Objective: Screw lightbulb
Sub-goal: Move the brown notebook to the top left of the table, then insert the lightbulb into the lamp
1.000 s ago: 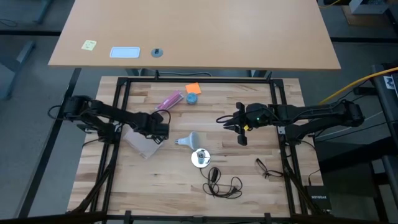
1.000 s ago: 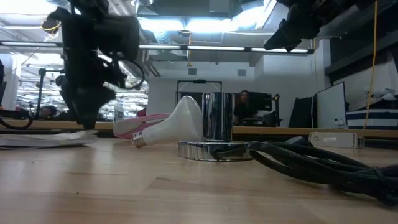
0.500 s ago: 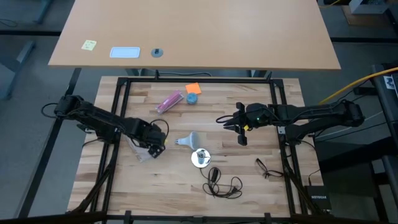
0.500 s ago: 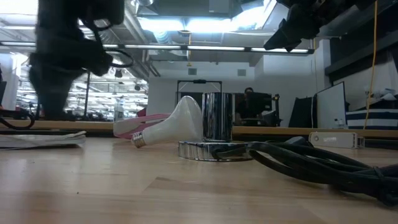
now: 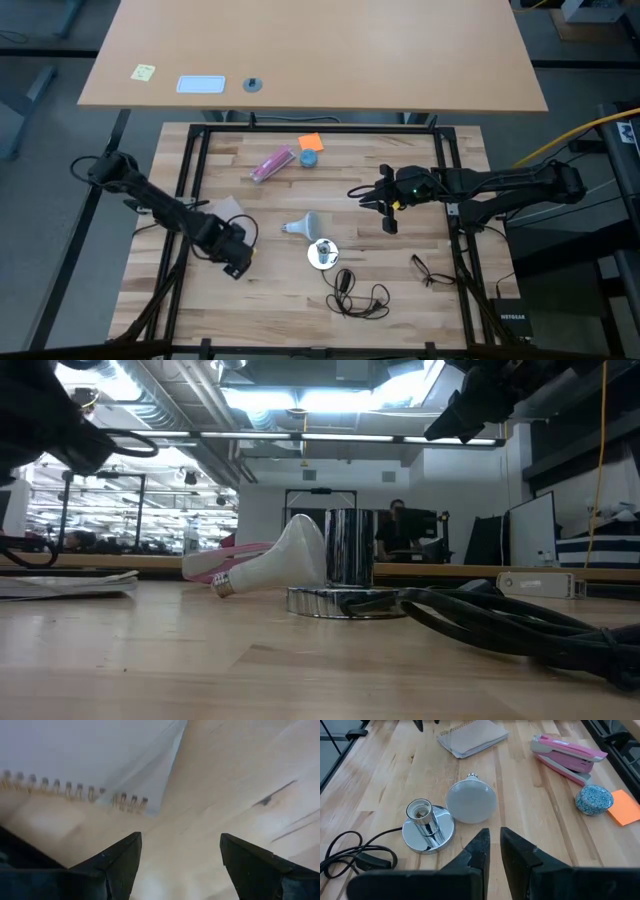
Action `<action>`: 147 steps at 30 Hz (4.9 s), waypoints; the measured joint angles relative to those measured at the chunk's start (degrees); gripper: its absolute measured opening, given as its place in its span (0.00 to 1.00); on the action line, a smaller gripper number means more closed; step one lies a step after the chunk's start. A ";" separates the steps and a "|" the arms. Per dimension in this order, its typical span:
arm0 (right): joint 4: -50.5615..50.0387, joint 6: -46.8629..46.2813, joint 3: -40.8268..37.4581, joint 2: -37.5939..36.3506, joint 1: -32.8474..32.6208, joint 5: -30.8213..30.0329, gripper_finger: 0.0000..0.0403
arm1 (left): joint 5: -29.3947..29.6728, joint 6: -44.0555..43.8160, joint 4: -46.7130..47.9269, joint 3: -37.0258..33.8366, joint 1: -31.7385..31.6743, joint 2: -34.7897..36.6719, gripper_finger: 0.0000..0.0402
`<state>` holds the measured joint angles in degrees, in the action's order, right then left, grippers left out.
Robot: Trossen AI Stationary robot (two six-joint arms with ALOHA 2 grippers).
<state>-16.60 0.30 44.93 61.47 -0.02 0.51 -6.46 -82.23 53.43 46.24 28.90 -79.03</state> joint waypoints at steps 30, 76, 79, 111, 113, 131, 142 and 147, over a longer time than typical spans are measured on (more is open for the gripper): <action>0.17 0.02 0.00 0.00 0.01 -0.07 0.12 | 30.51 -1.18 8.90 -0.29 -14.78 -16.51 0.65; 0.25 0.17 0.00 3.95 0.00 0.59 0.12 | 20.92 64.64 -43.78 0.07 -18.50 -7.14 0.65; 0.24 0.17 0.00 5.34 0.00 0.61 0.12 | 18.84 69.54 -46.32 0.11 -18.48 -9.37 0.65; 6.54 0.22 0.00 9.01 -0.02 0.61 0.12 | 4.91 75.38 -44.09 0.07 -30.07 -13.37 0.65; 6.54 0.21 0.00 9.01 -0.01 0.61 0.12 | 4.89 76.02 -43.85 0.04 -30.09 -13.52 0.65; 6.50 0.22 0.02 8.98 -0.01 0.61 0.12 | 2.59 79.64 -45.93 8.74 -30.07 -25.84 0.65; 6.33 0.22 0.02 8.98 0.01 0.61 0.12 | 2.54 77.04 -38.51 11.65 -30.07 -21.56 0.38; 6.26 0.22 0.02 8.98 0.01 0.61 0.12 | 2.57 76.86 -38.80 11.72 -30.11 -18.45 0.37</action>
<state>-10.34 0.51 44.95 70.46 -0.01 1.12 -3.89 -5.38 14.63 57.95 -1.22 -97.48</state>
